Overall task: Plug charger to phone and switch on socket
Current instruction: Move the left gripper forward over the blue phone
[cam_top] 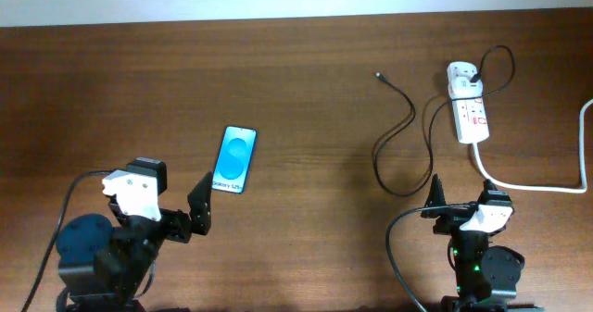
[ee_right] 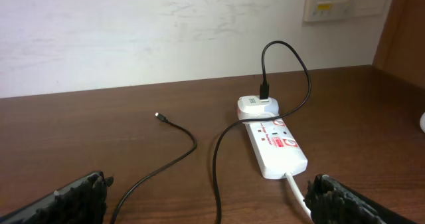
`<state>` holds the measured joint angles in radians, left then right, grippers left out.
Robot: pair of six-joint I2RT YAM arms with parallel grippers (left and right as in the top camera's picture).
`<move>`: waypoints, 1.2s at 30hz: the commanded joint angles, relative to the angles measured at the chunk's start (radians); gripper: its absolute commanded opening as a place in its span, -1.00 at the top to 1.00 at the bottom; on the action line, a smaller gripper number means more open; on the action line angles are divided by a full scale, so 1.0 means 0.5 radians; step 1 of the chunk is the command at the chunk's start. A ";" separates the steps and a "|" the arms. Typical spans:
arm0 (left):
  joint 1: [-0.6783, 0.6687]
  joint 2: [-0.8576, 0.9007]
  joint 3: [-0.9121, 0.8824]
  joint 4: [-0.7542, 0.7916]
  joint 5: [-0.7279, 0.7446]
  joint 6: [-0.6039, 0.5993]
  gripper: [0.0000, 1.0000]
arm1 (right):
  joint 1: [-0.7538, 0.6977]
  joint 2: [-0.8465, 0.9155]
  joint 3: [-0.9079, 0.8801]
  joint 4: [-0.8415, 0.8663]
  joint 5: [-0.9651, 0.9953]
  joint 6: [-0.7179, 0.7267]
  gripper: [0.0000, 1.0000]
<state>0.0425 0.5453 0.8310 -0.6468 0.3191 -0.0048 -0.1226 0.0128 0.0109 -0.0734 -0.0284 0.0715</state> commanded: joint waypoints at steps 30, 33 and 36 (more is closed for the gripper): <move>-0.008 1.417 1.022 -0.919 -0.117 0.131 -0.98 | 0.011 -0.018 -0.011 -0.008 -0.026 -0.007 -0.96; -0.080 1.528 1.015 -0.954 -0.133 0.156 -0.98 | 0.011 -0.018 -0.011 -0.008 -0.026 -0.007 -0.97; -0.210 1.647 0.975 -0.961 -0.322 0.179 -0.98 | 0.011 -0.018 -0.011 -0.008 -0.026 -0.007 -0.96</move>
<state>-0.0135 1.3258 1.3262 -1.1229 0.2447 0.0505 -0.1226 0.0109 0.0109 -0.0734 -0.0284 0.0715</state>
